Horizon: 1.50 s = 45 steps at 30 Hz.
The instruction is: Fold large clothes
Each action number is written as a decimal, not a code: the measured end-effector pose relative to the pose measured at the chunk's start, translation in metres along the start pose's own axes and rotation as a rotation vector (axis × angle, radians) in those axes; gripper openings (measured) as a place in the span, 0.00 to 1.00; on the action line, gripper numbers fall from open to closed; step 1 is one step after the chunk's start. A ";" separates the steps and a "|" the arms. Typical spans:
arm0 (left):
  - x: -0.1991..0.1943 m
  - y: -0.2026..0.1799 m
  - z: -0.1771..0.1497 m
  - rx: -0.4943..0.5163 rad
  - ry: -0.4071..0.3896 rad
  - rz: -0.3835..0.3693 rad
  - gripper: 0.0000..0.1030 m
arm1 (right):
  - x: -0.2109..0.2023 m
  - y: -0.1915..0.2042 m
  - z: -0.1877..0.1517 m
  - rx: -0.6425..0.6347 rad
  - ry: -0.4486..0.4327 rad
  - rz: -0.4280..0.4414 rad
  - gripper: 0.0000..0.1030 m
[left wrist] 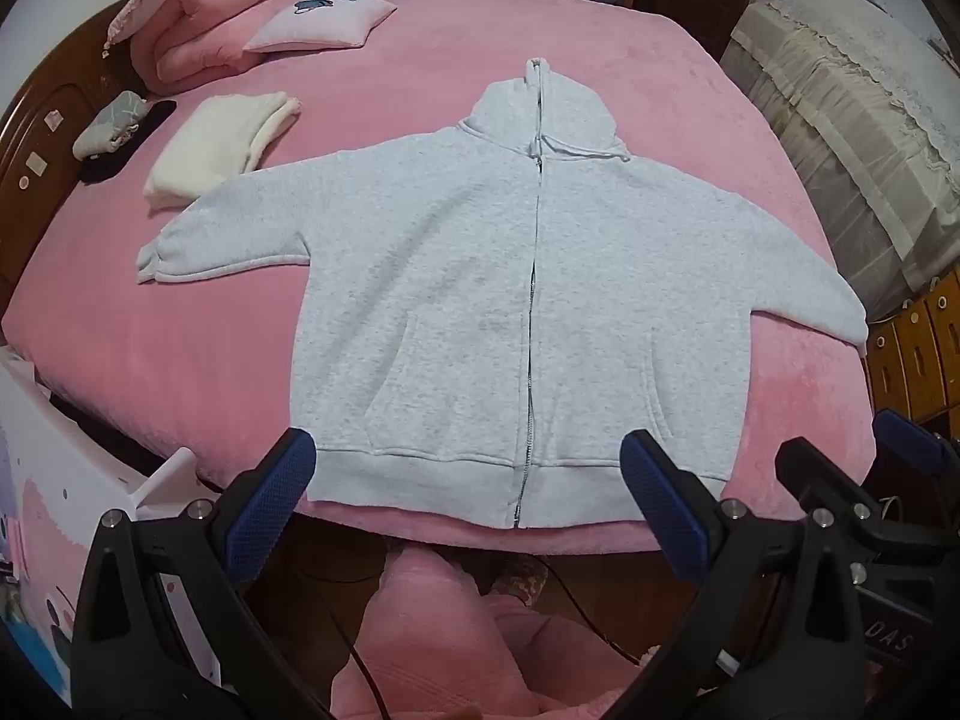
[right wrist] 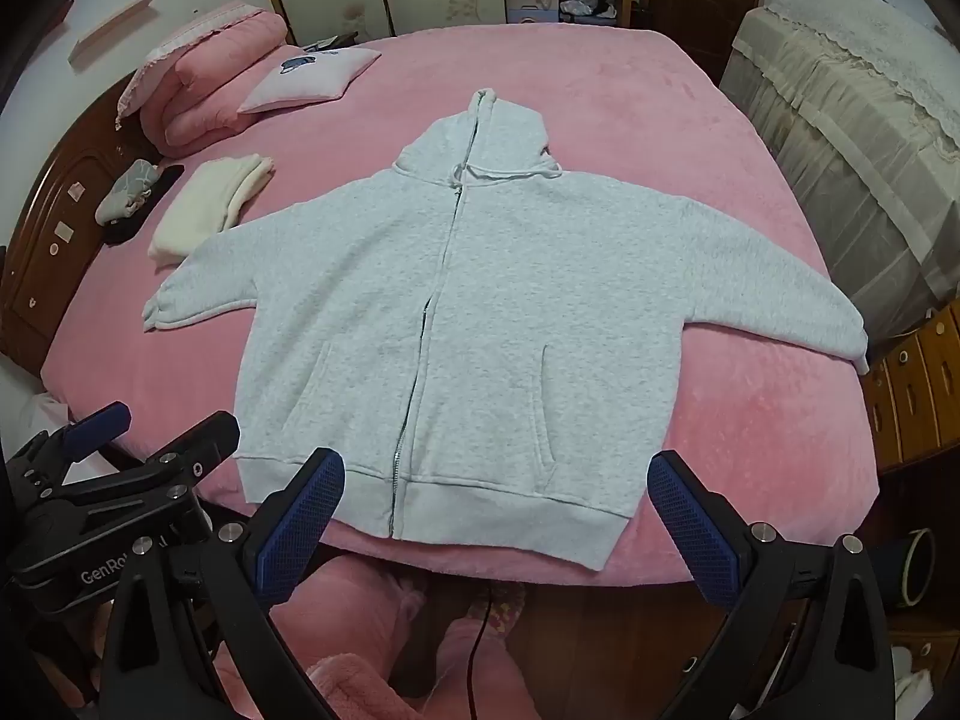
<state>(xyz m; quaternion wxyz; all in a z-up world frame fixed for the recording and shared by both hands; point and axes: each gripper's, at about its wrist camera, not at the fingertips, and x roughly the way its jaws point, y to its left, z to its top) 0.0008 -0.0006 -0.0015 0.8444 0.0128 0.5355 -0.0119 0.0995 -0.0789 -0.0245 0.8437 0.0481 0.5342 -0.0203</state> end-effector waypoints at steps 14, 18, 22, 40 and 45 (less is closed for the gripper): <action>0.008 -0.001 -0.001 0.004 0.009 -0.006 0.98 | 0.003 -0.004 0.002 0.005 0.024 -0.016 0.99; 0.010 0.000 -0.003 0.004 0.021 -0.011 0.98 | 0.010 0.000 -0.003 0.008 0.035 -0.029 0.99; 0.010 0.000 -0.004 0.008 0.029 -0.013 0.98 | 0.012 0.001 -0.005 0.008 0.041 -0.036 0.99; 0.013 -0.002 -0.011 0.043 0.027 -0.020 0.97 | 0.018 -0.002 -0.014 0.024 0.085 -0.051 0.99; 0.017 -0.004 -0.014 0.046 0.039 -0.027 0.97 | 0.020 -0.002 -0.019 0.030 0.102 -0.053 0.99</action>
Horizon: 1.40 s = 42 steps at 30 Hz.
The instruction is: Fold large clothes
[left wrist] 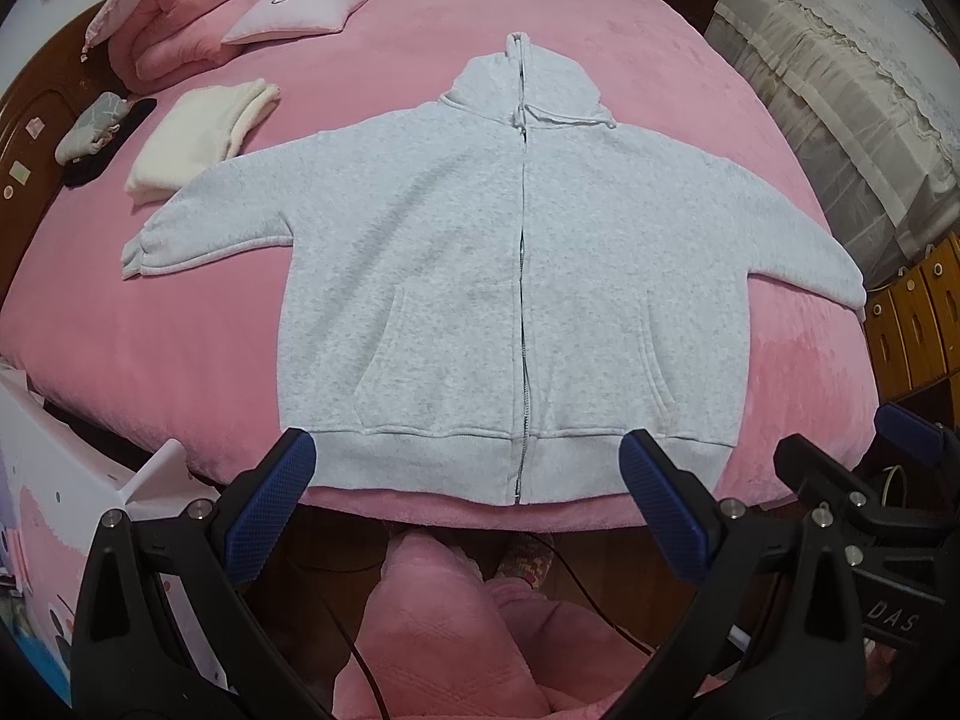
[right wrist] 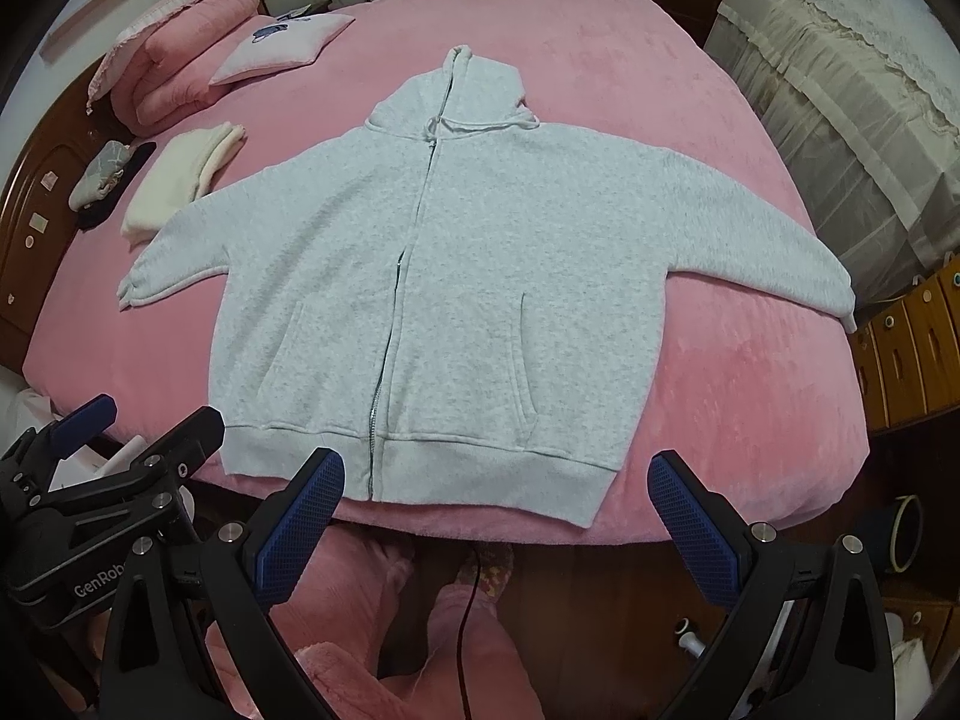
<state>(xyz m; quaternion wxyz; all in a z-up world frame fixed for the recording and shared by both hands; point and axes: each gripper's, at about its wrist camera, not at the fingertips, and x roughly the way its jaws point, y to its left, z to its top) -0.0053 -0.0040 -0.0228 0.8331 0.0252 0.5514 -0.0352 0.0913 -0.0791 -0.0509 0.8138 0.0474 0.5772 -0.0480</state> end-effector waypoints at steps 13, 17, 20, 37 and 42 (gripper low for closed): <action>0.005 -0.002 -0.013 -0.013 0.019 -0.009 0.96 | 0.010 -0.007 -0.007 0.003 0.038 0.000 0.99; 0.003 -0.002 -0.013 -0.011 0.008 -0.009 0.95 | 0.010 -0.009 -0.007 0.002 0.038 -0.003 0.99; 0.004 -0.001 -0.012 -0.003 0.005 -0.008 0.93 | 0.011 -0.008 -0.005 -0.001 0.030 -0.009 0.99; 0.053 0.104 0.030 -0.054 0.115 -0.217 0.90 | 0.042 0.066 0.051 0.125 0.016 -0.092 0.99; 0.105 0.203 0.062 -0.227 0.215 -0.225 0.90 | 0.089 0.129 0.080 0.140 0.150 -0.132 0.99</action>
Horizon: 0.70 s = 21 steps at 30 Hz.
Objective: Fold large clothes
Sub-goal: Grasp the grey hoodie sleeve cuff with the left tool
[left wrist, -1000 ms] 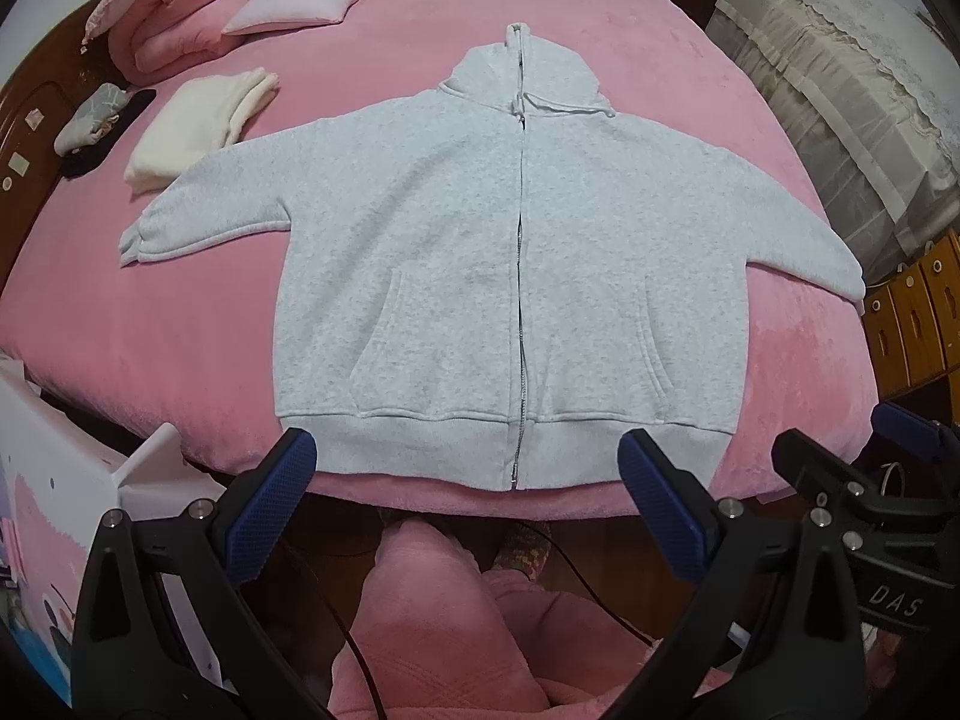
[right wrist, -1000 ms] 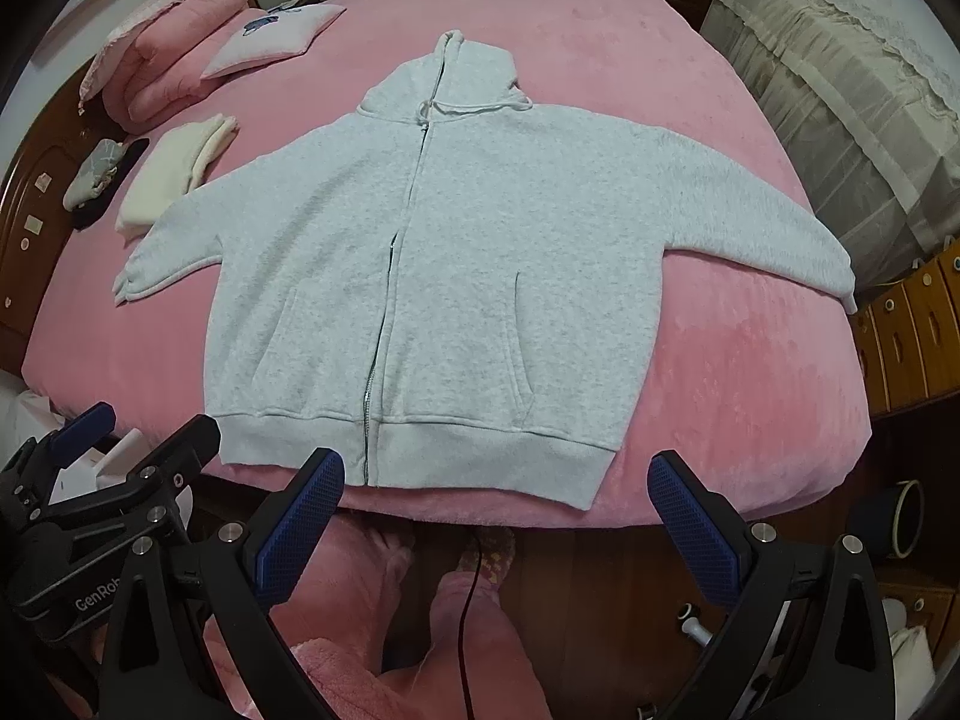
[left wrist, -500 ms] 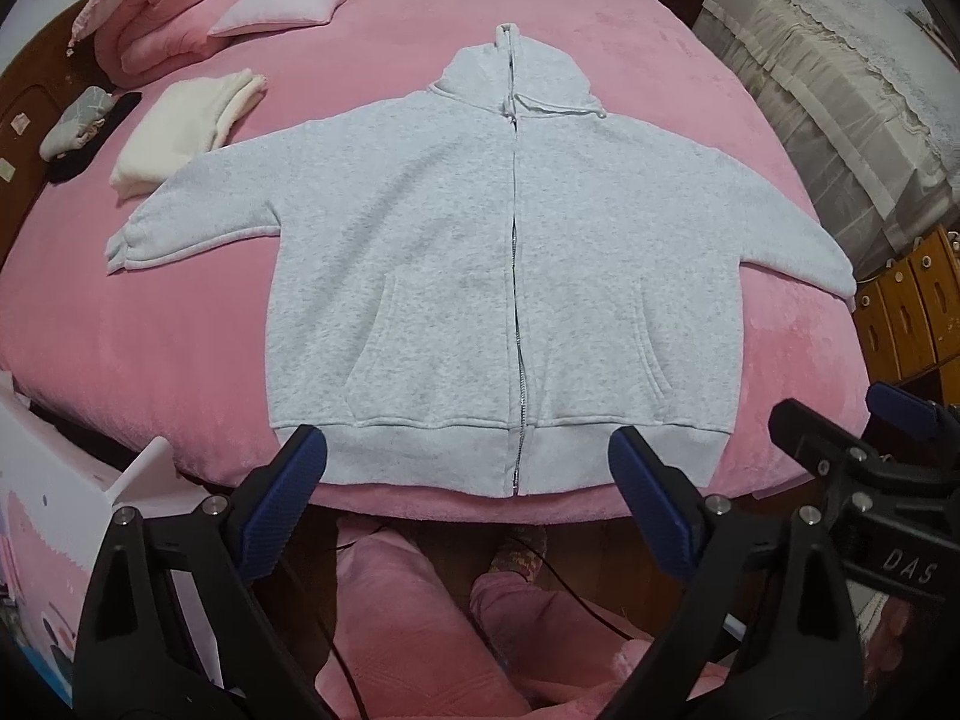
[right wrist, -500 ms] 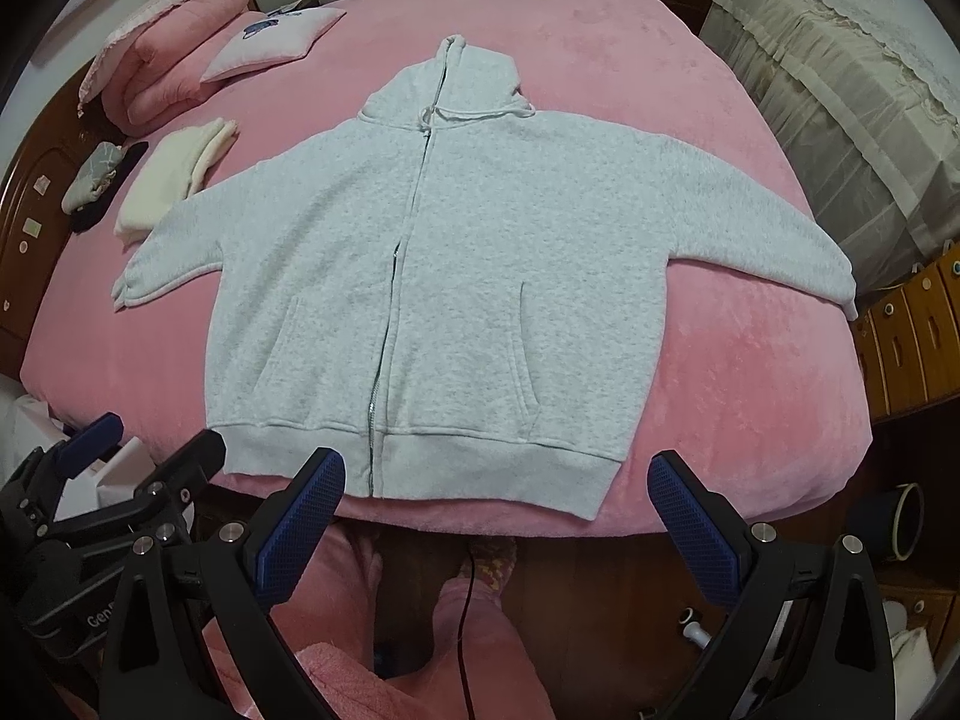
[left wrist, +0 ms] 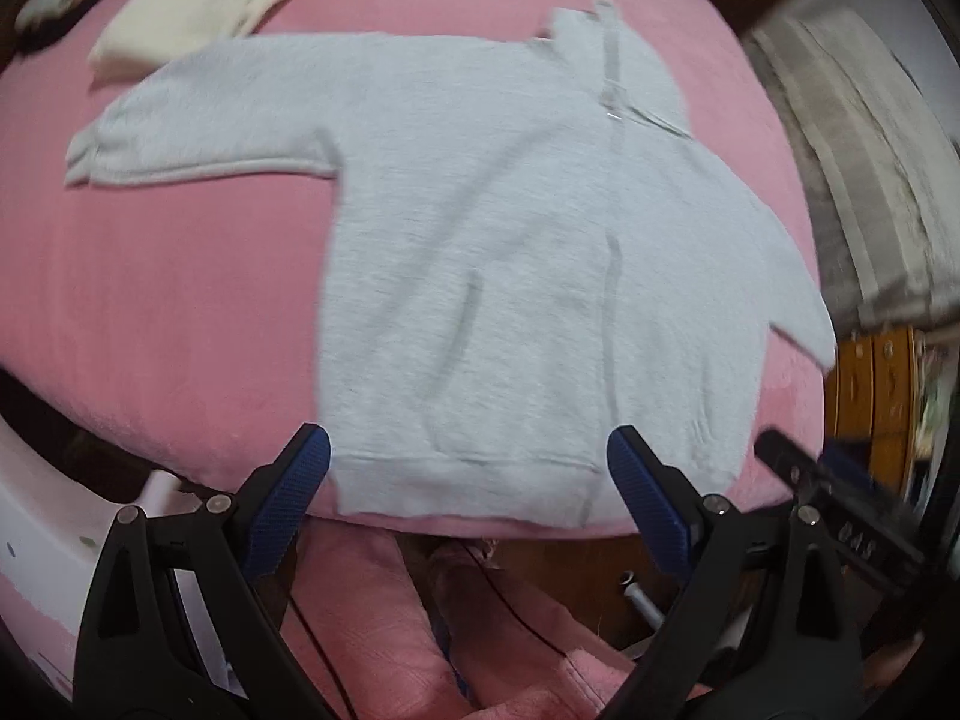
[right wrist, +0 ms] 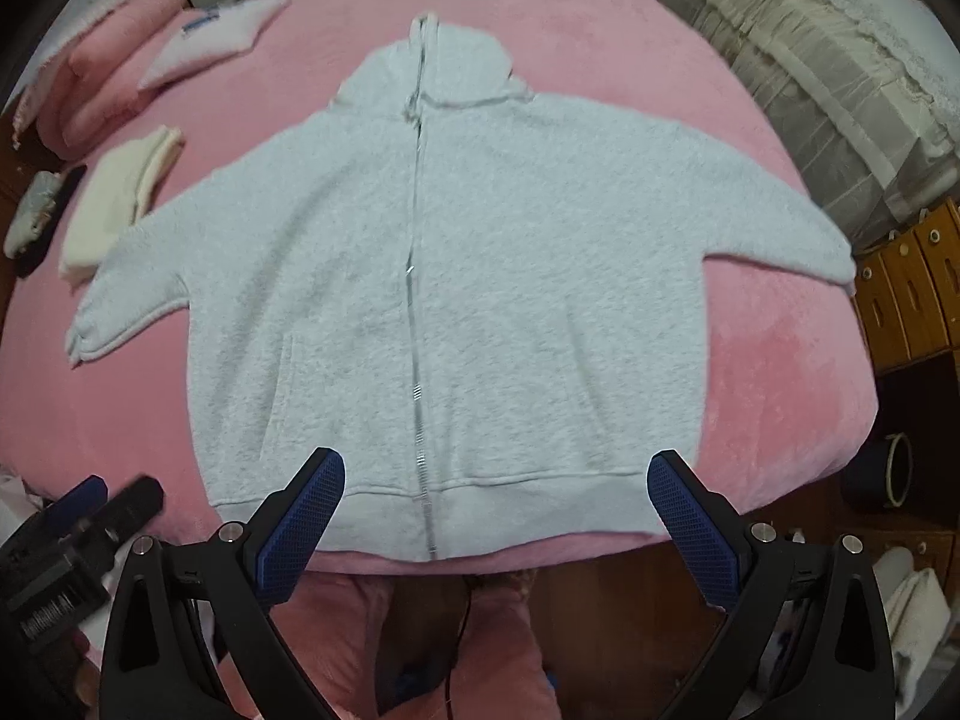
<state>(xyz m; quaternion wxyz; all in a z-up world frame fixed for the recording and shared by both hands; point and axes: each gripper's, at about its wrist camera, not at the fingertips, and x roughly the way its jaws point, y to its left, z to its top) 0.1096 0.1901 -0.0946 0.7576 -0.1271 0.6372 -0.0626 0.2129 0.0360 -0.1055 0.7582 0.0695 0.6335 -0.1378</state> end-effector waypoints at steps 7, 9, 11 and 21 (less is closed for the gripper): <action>0.028 0.154 0.100 -0.210 -0.020 0.119 0.90 | 0.032 0.119 0.049 0.036 0.107 -0.045 0.99; 0.037 0.203 0.126 -0.311 -0.033 0.161 0.90 | 0.041 0.156 0.068 0.063 0.134 -0.014 0.99; 0.046 0.257 0.148 -0.438 -0.064 0.183 0.90 | 0.047 0.193 0.092 0.077 0.150 0.028 0.99; 0.095 0.408 0.185 -0.853 -0.265 0.125 0.90 | 0.067 0.315 0.204 0.070 0.085 0.039 0.99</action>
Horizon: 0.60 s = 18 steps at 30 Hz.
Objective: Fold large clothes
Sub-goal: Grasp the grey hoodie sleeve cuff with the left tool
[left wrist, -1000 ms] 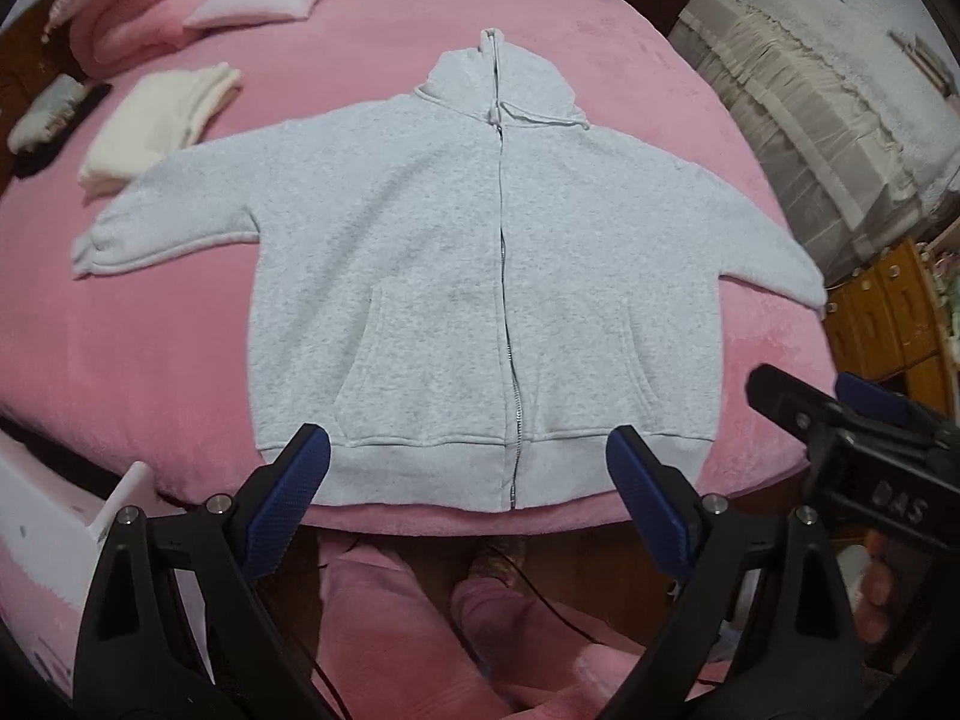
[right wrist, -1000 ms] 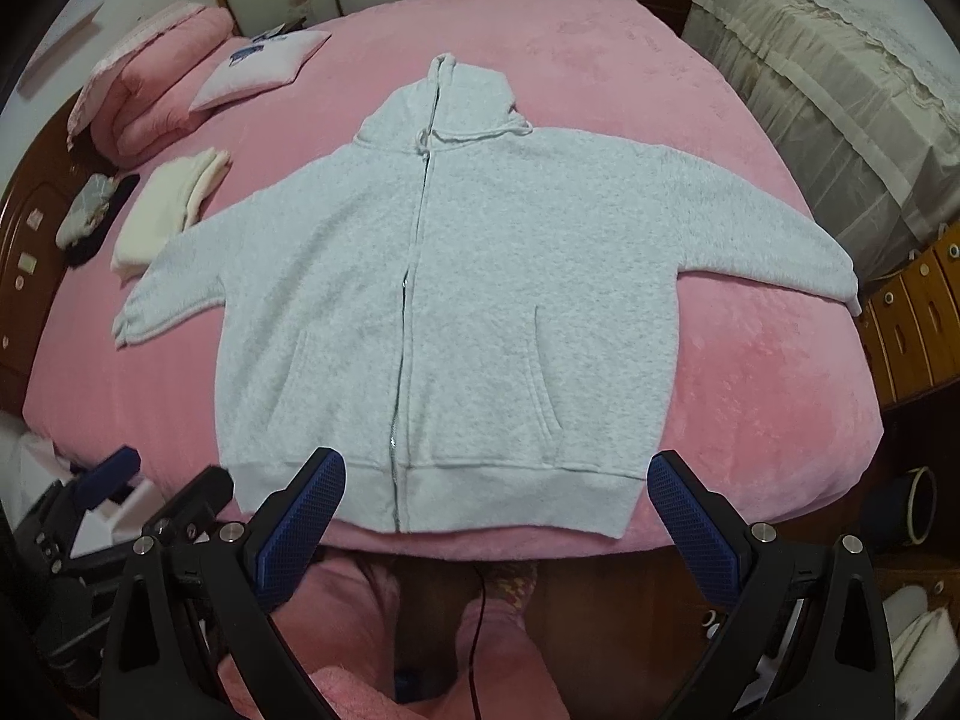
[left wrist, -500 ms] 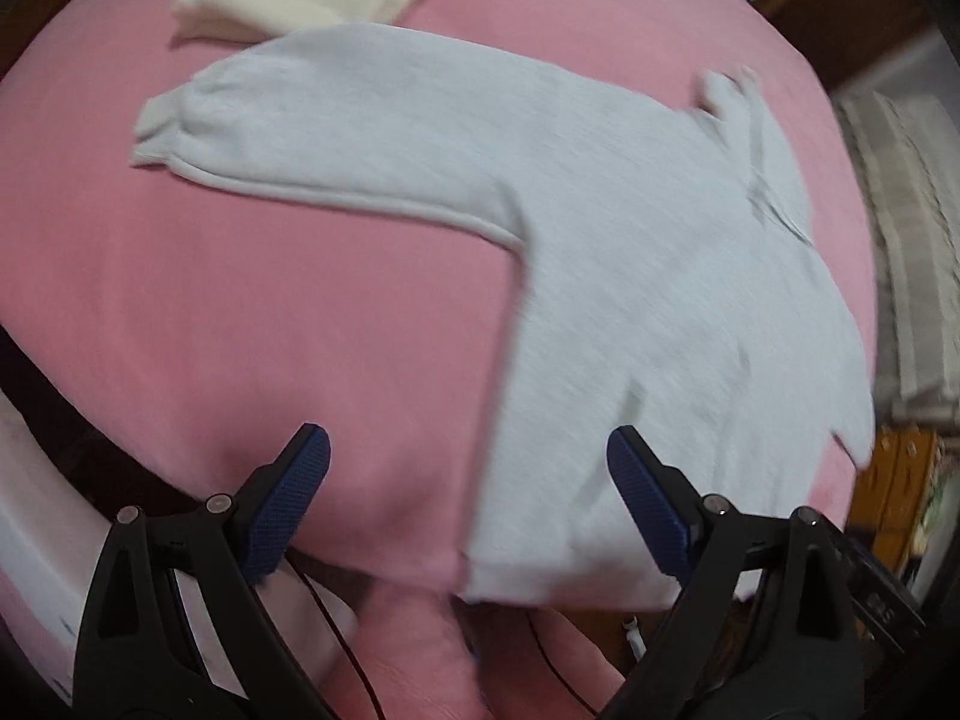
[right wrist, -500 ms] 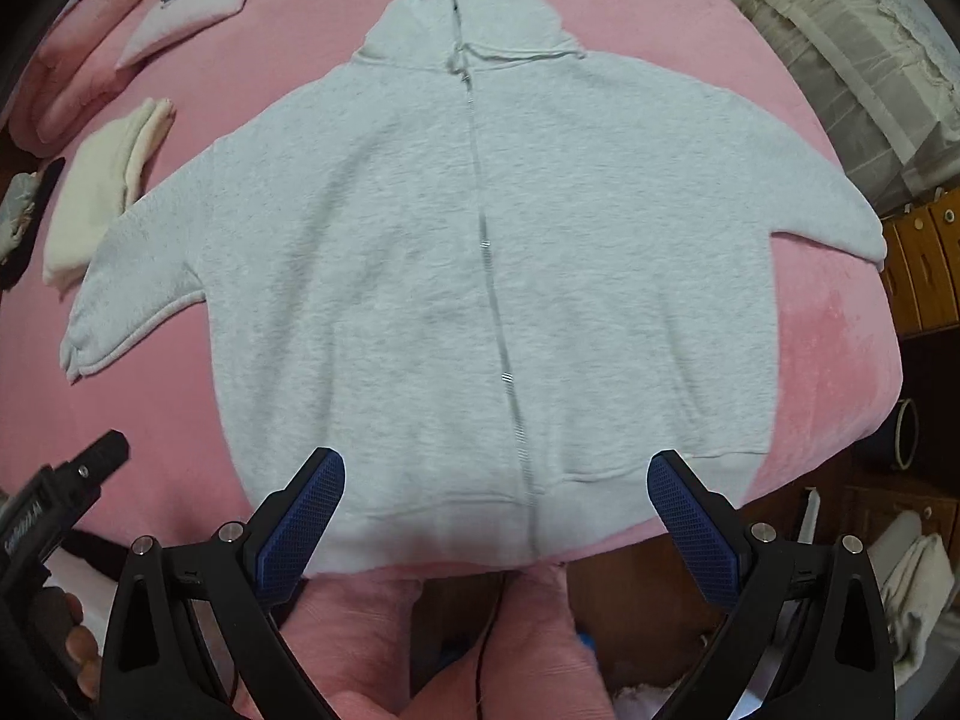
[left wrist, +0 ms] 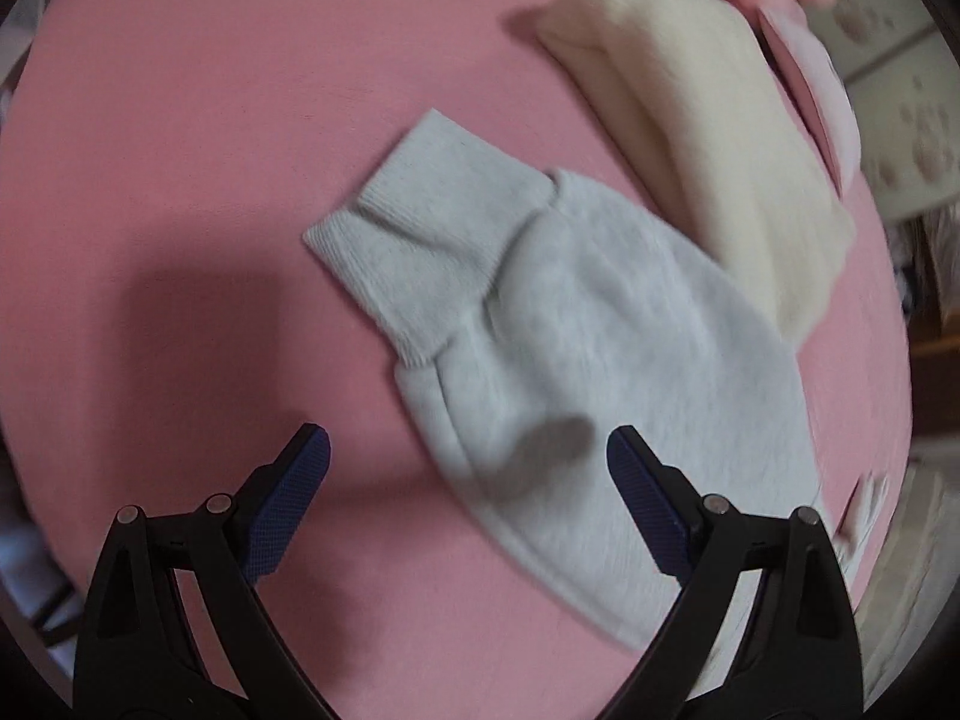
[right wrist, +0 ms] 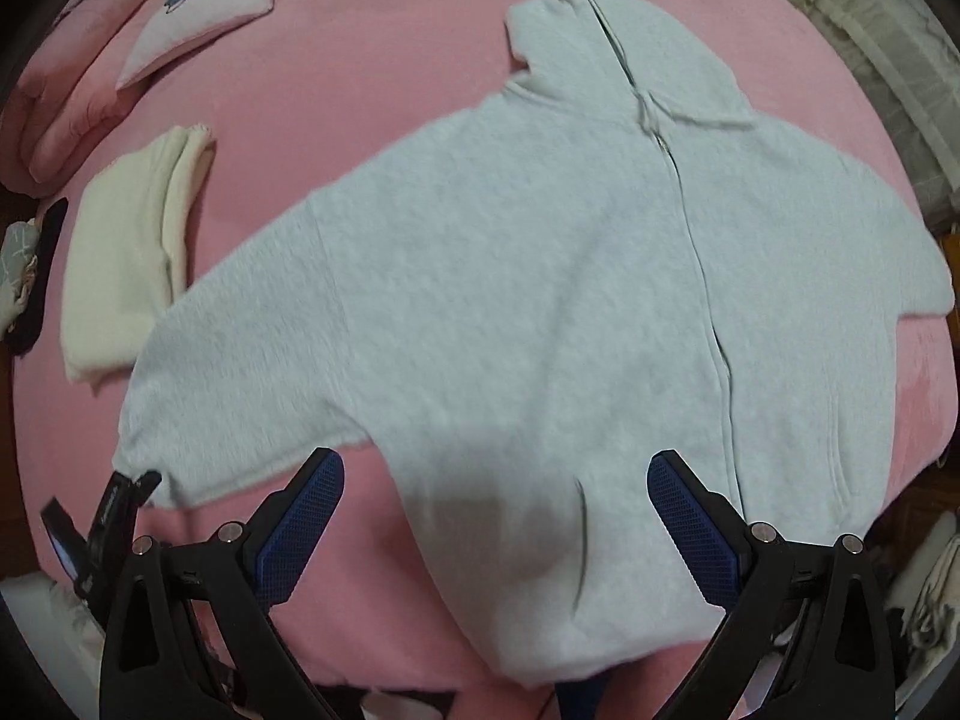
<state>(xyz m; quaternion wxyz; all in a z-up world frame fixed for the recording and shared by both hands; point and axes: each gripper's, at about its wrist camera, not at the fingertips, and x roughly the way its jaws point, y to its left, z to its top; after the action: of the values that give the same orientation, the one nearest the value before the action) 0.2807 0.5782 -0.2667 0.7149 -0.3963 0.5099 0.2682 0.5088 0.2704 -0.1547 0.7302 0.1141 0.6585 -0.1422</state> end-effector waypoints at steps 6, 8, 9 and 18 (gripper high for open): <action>0.026 0.006 0.012 -0.089 -0.133 0.044 0.84 | 0.020 0.035 0.035 -0.090 -0.036 0.030 0.99; 0.027 -0.003 0.005 -0.059 -0.179 0.066 0.48 | 0.028 0.036 0.039 -0.125 -0.040 0.040 0.99; 0.024 -0.011 -0.002 -0.036 -0.201 0.067 0.39 | 0.032 0.035 0.040 -0.141 -0.044 0.041 0.99; -0.093 -0.081 -0.092 0.134 -0.623 -0.022 0.18 | 0.038 -0.029 0.042 -0.188 -0.066 0.092 0.99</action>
<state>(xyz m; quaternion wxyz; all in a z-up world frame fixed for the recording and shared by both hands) 0.2660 0.4593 -0.1709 0.8640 -0.2528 0.2784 0.3348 0.5405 0.2259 -0.1871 0.7648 0.0705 0.6385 -0.0496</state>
